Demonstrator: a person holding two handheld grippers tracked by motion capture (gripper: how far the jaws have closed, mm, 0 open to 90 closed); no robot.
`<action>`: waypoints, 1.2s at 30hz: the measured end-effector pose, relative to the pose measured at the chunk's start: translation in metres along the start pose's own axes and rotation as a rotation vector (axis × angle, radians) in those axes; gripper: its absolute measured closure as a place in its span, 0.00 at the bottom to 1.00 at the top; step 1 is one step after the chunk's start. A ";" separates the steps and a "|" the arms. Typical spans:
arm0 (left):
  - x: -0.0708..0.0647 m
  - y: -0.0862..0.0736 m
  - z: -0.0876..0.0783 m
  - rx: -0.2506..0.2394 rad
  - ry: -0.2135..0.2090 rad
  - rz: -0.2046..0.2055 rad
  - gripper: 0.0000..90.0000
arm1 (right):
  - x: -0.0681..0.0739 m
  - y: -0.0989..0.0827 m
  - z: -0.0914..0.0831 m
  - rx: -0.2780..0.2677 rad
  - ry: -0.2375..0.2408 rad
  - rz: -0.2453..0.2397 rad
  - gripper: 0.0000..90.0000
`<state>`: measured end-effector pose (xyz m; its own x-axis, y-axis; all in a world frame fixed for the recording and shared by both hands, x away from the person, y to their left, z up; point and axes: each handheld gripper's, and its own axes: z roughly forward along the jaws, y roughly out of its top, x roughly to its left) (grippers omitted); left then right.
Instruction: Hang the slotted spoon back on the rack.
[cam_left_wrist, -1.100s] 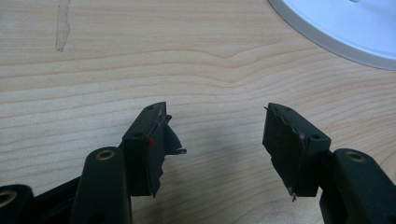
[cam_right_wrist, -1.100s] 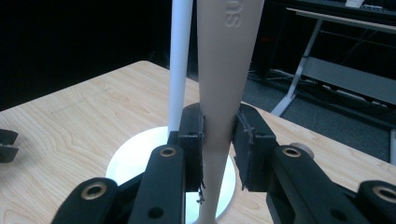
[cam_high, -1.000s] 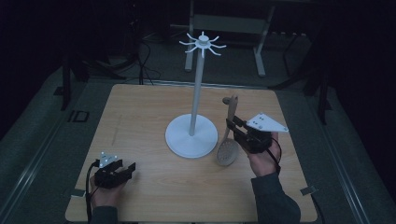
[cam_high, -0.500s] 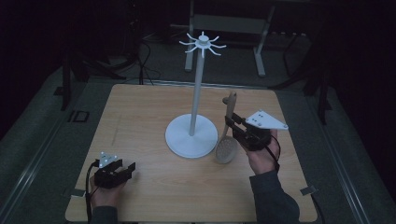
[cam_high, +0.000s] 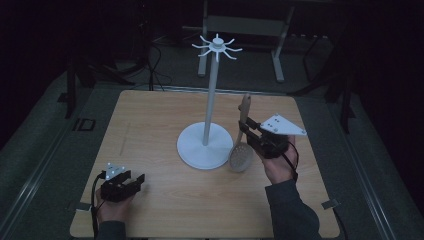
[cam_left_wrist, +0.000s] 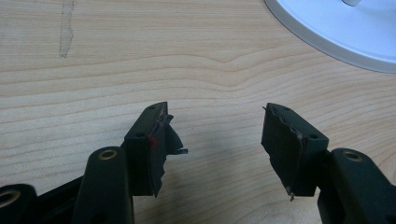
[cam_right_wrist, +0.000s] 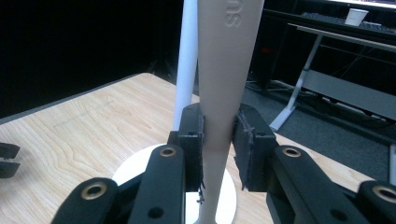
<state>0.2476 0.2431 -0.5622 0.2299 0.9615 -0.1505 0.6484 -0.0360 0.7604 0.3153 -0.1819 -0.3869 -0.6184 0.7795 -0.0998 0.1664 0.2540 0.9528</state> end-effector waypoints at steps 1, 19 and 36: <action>0.000 0.000 0.000 0.000 0.000 0.000 0.47 | 0.000 0.000 0.000 -0.001 0.000 0.000 0.82; 0.000 0.000 -0.001 -0.003 0.000 0.003 0.47 | 0.001 0.013 0.002 -0.027 0.003 0.001 0.82; 0.001 0.000 -0.002 -0.013 -0.001 -0.004 0.47 | 0.002 0.025 0.007 -0.046 0.006 0.009 0.82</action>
<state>0.2470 0.2443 -0.5611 0.2280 0.9614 -0.1540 0.6395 -0.0286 0.7682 0.3235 -0.1706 -0.3652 -0.6216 0.7781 -0.0900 0.1364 0.2207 0.9658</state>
